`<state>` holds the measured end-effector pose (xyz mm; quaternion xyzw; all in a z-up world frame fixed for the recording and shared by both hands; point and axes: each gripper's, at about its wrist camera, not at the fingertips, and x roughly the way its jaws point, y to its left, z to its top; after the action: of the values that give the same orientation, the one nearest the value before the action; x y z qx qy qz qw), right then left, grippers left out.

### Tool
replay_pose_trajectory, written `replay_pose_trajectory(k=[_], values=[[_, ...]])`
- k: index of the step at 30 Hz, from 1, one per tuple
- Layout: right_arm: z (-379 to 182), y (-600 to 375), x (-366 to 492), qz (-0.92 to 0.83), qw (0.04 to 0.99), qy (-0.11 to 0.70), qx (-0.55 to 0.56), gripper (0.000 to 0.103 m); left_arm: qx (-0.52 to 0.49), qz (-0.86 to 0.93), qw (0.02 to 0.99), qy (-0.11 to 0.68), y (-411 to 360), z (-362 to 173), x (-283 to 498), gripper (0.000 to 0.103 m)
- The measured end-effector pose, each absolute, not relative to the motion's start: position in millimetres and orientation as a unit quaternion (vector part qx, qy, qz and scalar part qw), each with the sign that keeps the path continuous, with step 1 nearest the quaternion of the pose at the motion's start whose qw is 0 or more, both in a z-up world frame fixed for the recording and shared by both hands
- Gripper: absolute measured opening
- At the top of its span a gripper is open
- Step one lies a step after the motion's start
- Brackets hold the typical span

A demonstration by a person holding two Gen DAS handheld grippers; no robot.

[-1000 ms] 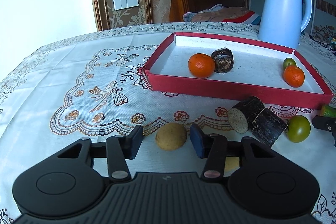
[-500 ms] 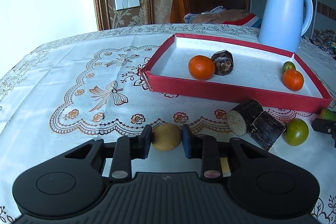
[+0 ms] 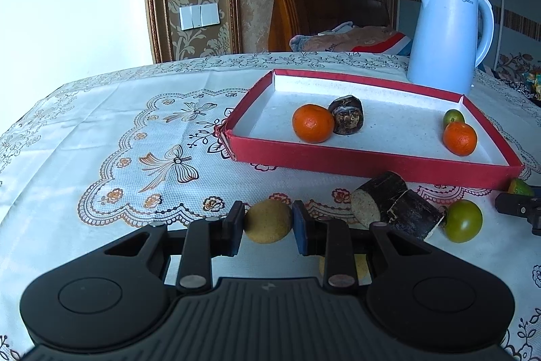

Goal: Organize fruits
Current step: 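Carry the cucumber piece and the kiwi over the red tray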

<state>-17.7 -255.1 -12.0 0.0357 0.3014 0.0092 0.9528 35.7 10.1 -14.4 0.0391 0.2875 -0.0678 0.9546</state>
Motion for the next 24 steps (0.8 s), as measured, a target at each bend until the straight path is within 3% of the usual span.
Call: replay_pose_trajectory(k=[24], values=[[7,-247,-11,-0.001,0.961,0.270,0.064,0.039,0.025,-0.111,0.953,0.282,-24,4,46,0.030]])
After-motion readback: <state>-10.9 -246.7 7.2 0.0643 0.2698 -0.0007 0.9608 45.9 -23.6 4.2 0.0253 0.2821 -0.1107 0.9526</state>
